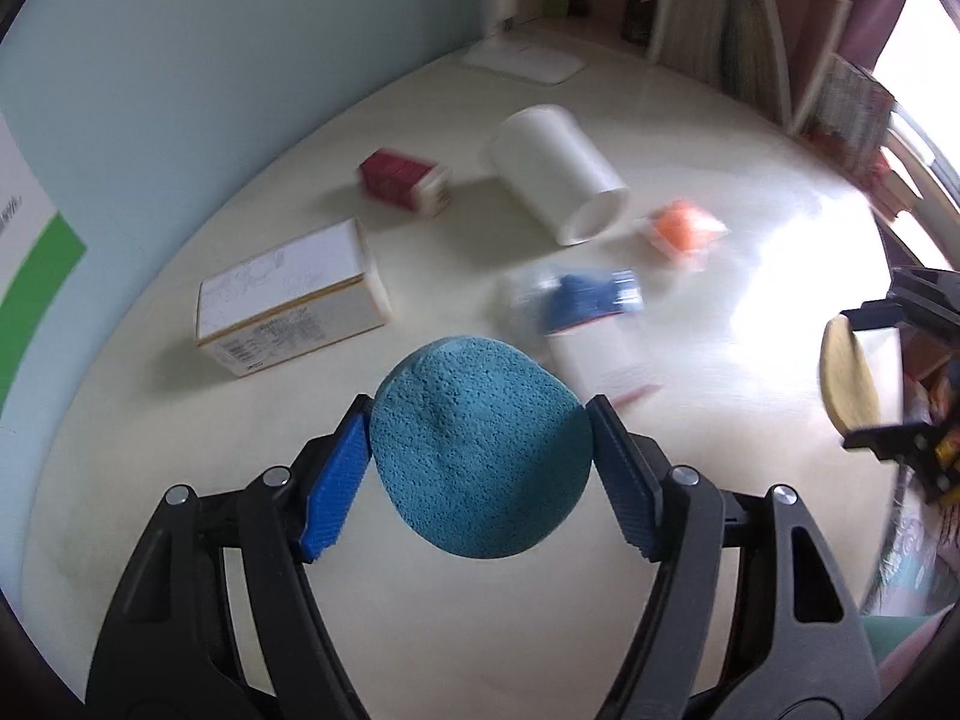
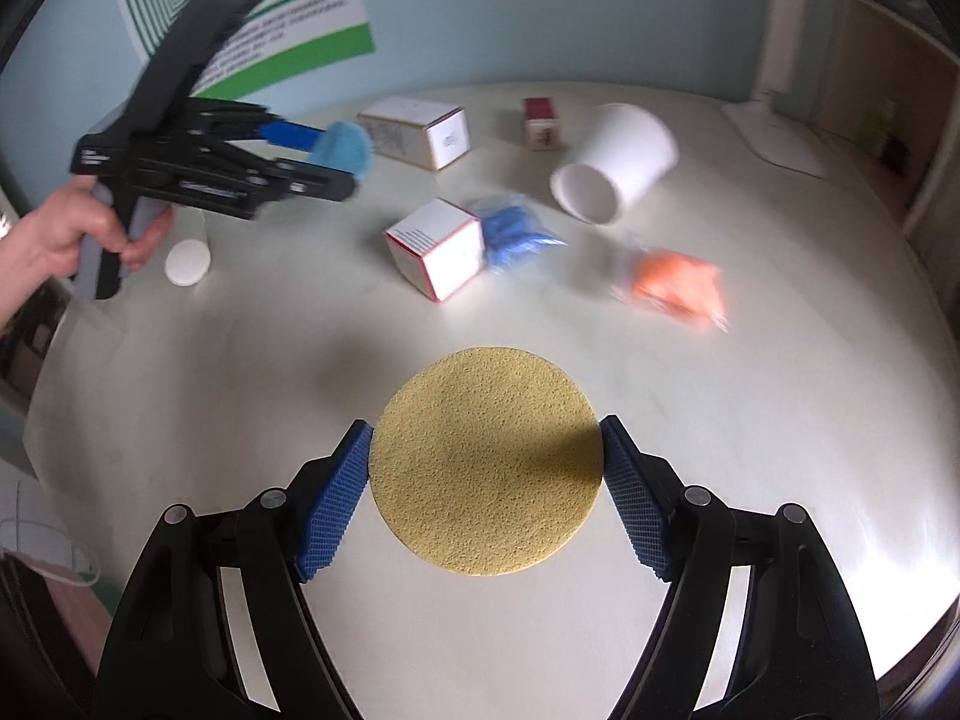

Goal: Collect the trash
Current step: 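Carry both sponges to the teal bin and open both tools over it, then move both open tools back over the table, then grasp the red-edged white box with the left tool while the right tool grasps the orange bag, then carry the box and orange bag to the bin and open both tools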

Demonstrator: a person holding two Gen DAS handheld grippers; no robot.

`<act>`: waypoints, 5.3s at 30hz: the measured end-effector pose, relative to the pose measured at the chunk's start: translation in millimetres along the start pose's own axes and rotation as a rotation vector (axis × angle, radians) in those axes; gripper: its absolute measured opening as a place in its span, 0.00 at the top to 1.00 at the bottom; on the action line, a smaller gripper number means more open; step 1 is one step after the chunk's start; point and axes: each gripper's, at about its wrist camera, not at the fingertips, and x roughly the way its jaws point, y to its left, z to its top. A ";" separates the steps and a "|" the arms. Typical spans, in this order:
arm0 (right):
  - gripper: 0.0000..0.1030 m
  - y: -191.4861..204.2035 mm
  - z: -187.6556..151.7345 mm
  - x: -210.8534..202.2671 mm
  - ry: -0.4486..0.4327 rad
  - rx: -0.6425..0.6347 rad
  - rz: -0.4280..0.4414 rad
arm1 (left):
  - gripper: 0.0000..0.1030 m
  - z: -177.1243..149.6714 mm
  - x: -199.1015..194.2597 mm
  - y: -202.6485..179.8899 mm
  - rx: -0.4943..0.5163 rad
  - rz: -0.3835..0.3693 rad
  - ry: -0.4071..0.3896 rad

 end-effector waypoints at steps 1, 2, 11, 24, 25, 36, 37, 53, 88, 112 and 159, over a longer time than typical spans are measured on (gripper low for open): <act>0.27 -5.1 -5.8 -6.3 -0.007 0.018 -0.006 | 0.33 3.1 -4.3 -10.8 0.015 -0.008 -0.006; 0.27 -11.3 -14.5 -14.9 -0.016 0.042 -0.017 | 0.33 4.9 -11.7 -29.4 0.047 -0.031 -0.010; 0.26 -66.3 -150.2 -112.8 -0.059 0.307 -0.174 | 0.33 5.9 -2.2 -225.5 0.384 -0.234 0.018; 0.26 -115.2 -407.2 -215.2 -0.001 0.851 -0.315 | 0.33 -52.9 49.6 -493.2 0.769 -0.556 0.195; 0.26 -119.2 -426.7 -215.8 0.001 0.908 -0.311 | 0.33 -65.6 58.7 -513.8 0.810 -0.573 0.228; 0.26 -148.6 -520.7 -206.2 -0.033 1.125 -0.263 | 0.33 -125.5 123.5 -625.8 0.923 -0.556 0.383; 0.26 -152.1 -524.0 -205.4 -0.032 1.130 -0.263 | 0.28 -130.1 129.1 -635.2 0.948 -0.542 0.390; 0.17 -167.8 -547.2 -218.3 -0.040 1.188 -0.263 | 0.11 -133.7 133.5 -638.1 0.926 -0.484 0.410; 0.16 -110.5 -204.9 -145.1 -0.060 0.504 -0.094 | 0.07 -27.6 -7.8 -274.0 0.308 -0.181 0.020; 0.16 -90.9 53.4 46.6 0.098 -0.171 0.006 | 0.07 -8.7 49.7 -39.8 -0.177 0.045 0.046; 0.62 -111.2 30.2 9.0 0.083 -0.144 0.160 | 0.63 -3.5 5.2 -56.0 -0.148 -0.050 0.007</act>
